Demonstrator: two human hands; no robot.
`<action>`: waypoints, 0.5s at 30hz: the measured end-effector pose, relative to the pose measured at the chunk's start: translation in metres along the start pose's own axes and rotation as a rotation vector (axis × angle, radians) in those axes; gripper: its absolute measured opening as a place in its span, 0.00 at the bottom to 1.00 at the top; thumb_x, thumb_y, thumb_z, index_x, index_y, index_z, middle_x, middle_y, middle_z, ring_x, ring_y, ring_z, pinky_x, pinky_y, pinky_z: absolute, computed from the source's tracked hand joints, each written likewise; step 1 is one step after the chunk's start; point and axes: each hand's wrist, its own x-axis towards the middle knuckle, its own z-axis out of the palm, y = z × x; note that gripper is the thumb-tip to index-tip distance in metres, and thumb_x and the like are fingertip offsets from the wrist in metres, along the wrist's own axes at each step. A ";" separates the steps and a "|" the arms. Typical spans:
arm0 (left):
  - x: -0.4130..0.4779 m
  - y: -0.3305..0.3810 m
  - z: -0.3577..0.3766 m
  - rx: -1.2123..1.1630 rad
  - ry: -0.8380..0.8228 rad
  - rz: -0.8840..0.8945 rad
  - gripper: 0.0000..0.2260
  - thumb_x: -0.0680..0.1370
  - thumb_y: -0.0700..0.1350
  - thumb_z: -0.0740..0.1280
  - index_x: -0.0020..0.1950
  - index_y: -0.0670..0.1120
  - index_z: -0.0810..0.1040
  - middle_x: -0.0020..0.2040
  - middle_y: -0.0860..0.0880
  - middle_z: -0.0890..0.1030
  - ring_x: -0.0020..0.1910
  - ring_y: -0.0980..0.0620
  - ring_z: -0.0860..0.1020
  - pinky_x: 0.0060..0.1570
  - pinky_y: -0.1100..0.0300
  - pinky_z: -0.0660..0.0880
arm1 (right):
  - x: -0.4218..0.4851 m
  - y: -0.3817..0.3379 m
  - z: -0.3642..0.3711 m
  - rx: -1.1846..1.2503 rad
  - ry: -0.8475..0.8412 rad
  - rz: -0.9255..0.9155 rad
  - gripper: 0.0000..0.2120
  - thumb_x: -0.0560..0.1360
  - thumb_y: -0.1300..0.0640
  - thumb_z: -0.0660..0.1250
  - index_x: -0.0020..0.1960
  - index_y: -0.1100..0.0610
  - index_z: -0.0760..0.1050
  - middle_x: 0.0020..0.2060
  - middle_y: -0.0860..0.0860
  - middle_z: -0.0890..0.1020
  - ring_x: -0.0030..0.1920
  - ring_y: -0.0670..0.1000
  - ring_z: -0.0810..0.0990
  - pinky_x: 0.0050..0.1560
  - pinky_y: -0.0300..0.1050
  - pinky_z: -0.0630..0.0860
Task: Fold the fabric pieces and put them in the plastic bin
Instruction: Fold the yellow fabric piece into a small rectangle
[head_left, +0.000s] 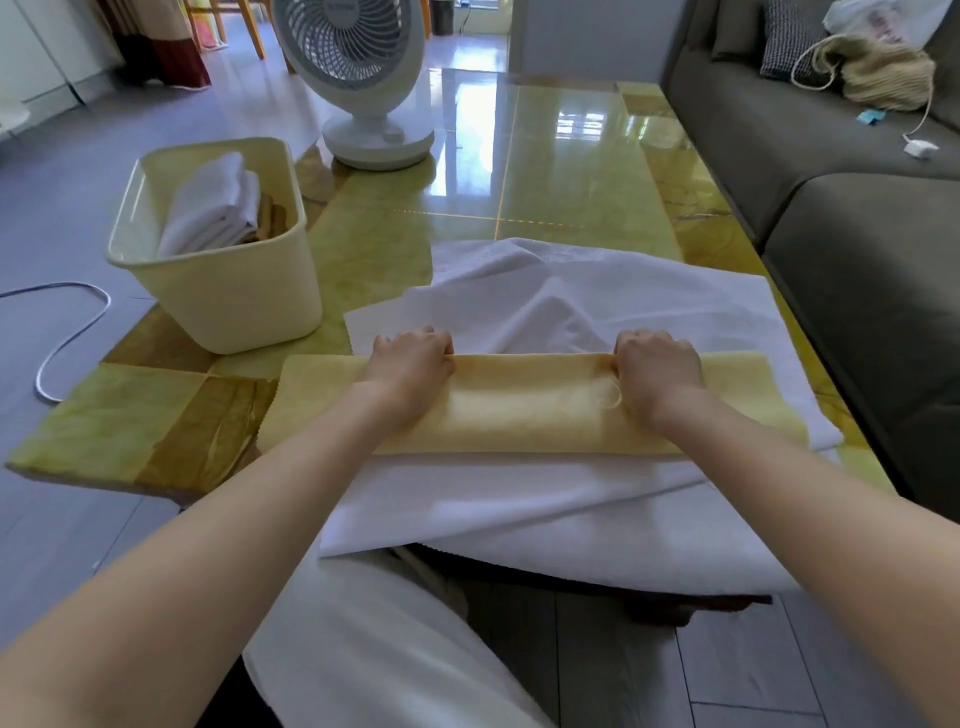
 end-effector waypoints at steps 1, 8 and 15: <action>0.000 0.000 0.000 0.005 0.002 -0.001 0.11 0.81 0.46 0.57 0.58 0.46 0.75 0.58 0.47 0.76 0.57 0.44 0.74 0.57 0.52 0.65 | 0.000 -0.001 -0.001 -0.002 -0.001 0.005 0.12 0.77 0.64 0.56 0.59 0.61 0.70 0.56 0.57 0.76 0.58 0.58 0.74 0.55 0.48 0.69; -0.001 0.004 0.006 -0.011 0.051 -0.057 0.12 0.79 0.38 0.56 0.61 0.47 0.72 0.59 0.46 0.73 0.59 0.45 0.71 0.57 0.53 0.64 | -0.006 -0.013 -0.007 0.119 0.015 -0.001 0.17 0.76 0.64 0.56 0.64 0.60 0.67 0.61 0.57 0.73 0.61 0.58 0.71 0.59 0.49 0.68; -0.033 0.013 0.002 -0.104 0.182 0.008 0.11 0.77 0.37 0.59 0.58 0.43 0.72 0.57 0.44 0.72 0.58 0.44 0.71 0.54 0.57 0.66 | -0.068 -0.086 -0.022 0.540 0.084 -0.440 0.21 0.80 0.59 0.56 0.73 0.61 0.61 0.73 0.57 0.63 0.74 0.53 0.59 0.73 0.39 0.53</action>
